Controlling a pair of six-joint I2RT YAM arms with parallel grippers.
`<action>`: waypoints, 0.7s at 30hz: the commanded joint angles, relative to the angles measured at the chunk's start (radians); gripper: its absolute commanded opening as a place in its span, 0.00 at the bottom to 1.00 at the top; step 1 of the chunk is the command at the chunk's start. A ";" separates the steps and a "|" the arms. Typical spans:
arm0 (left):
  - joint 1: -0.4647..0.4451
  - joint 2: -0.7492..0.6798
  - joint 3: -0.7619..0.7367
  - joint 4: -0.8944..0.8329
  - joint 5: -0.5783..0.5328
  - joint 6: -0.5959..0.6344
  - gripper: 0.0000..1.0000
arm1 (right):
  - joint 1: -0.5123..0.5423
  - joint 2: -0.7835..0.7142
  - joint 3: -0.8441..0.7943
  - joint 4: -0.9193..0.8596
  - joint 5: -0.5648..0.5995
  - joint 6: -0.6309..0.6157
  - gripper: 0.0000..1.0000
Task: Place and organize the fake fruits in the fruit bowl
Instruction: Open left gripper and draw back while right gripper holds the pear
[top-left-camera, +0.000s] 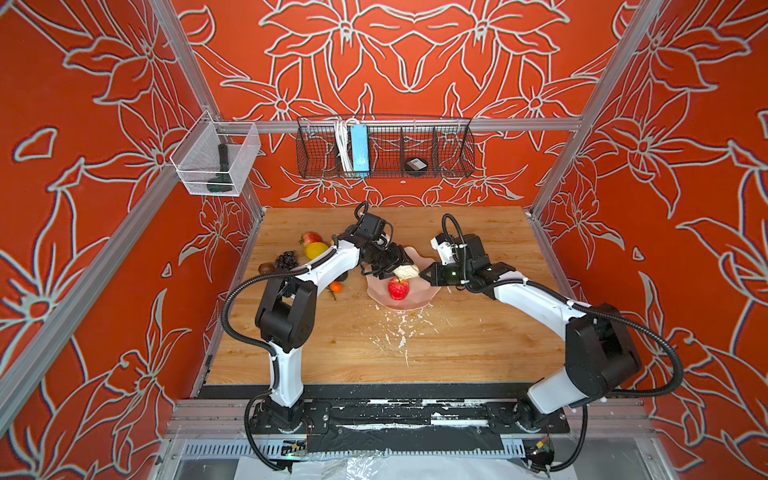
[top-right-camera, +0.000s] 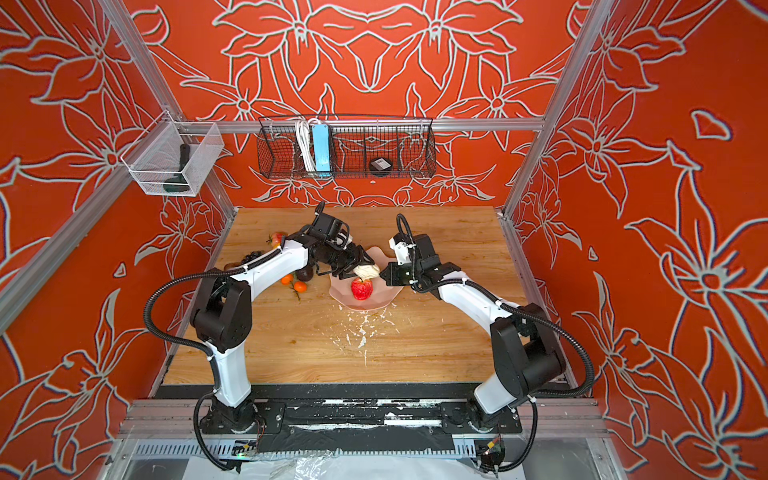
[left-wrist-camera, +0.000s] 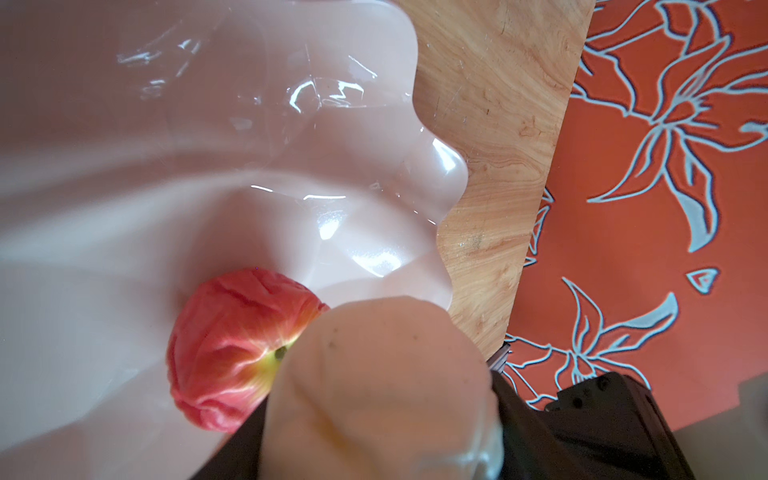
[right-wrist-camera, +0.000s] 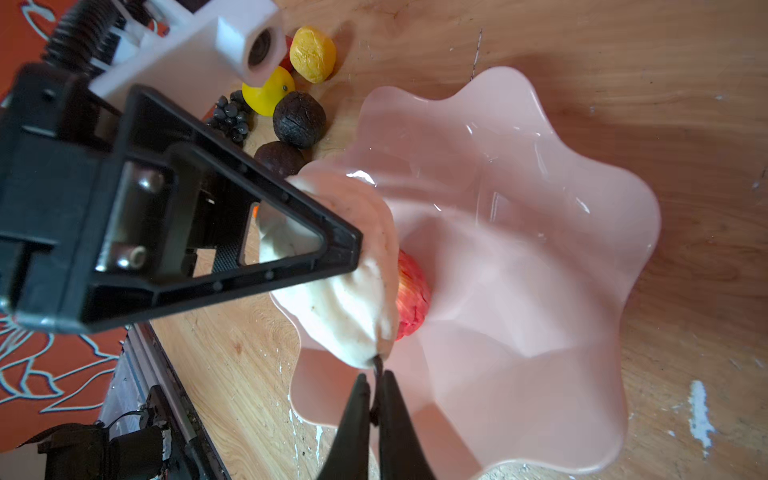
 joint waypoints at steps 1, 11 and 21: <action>0.003 -0.048 -0.001 0.017 0.022 -0.014 0.66 | -0.007 0.011 0.035 -0.001 0.001 -0.007 0.10; 0.003 -0.052 -0.003 0.004 0.008 0.001 0.80 | -0.007 -0.020 0.064 -0.064 0.066 -0.011 0.00; 0.006 -0.086 -0.020 -0.015 -0.019 0.045 0.90 | -0.006 -0.055 0.135 -0.214 0.130 -0.052 0.00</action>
